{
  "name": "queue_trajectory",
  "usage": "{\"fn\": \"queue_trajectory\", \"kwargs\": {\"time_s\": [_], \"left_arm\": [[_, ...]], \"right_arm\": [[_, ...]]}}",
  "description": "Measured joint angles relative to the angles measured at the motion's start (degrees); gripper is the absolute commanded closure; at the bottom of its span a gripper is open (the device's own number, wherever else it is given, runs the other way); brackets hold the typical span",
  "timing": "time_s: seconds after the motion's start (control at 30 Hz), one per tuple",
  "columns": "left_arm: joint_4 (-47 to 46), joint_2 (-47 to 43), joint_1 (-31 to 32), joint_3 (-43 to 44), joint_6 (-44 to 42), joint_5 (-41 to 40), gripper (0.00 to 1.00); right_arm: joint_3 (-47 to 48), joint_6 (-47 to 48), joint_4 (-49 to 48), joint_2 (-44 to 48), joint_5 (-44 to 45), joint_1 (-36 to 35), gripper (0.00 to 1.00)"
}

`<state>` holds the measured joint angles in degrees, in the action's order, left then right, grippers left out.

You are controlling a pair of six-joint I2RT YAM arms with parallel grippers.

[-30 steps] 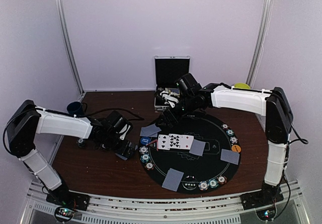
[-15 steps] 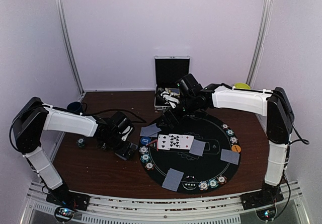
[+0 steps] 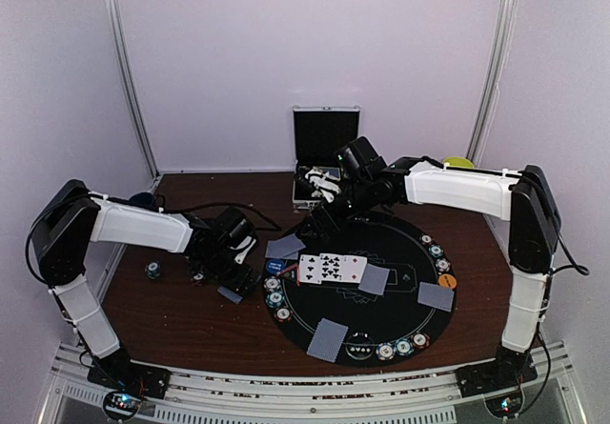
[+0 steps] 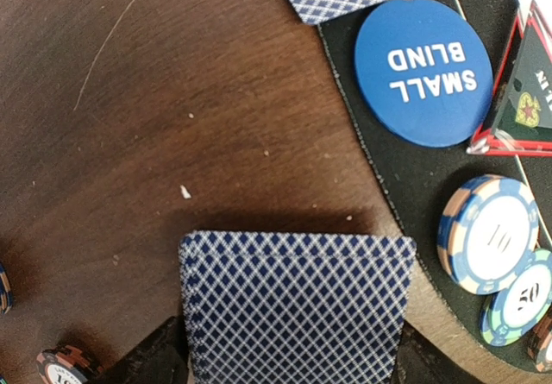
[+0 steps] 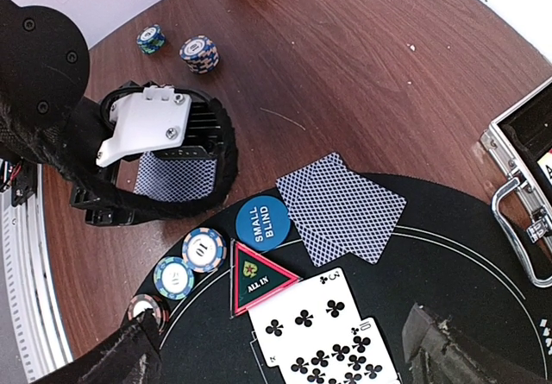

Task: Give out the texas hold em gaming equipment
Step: Pick up the face-down deck piles from the center of the board.

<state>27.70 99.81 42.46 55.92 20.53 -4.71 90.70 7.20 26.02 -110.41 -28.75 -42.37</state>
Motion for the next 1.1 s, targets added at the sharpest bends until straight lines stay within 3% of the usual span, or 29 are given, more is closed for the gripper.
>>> {"fn": "queue_trajectory", "kwargs": {"time_s": [0.27,0.43,1.1], "left_arm": [[-0.2,0.0,0.0,-0.2,-0.1,0.0,0.39],[0.0,-0.8,0.0,-0.4,-0.3,0.0,0.43],[5.4,-6.6,0.4,-1.0,-0.3,-1.0,0.42]], "right_arm": [[0.0,-0.2,0.0,0.0,-2.5,0.7,0.0],[0.0,-1.8,-0.6,-0.7,-5.8,1.0,0.0],[-2.0,-13.8,-8.0,-11.0,-16.2,1.0,0.06]]}}
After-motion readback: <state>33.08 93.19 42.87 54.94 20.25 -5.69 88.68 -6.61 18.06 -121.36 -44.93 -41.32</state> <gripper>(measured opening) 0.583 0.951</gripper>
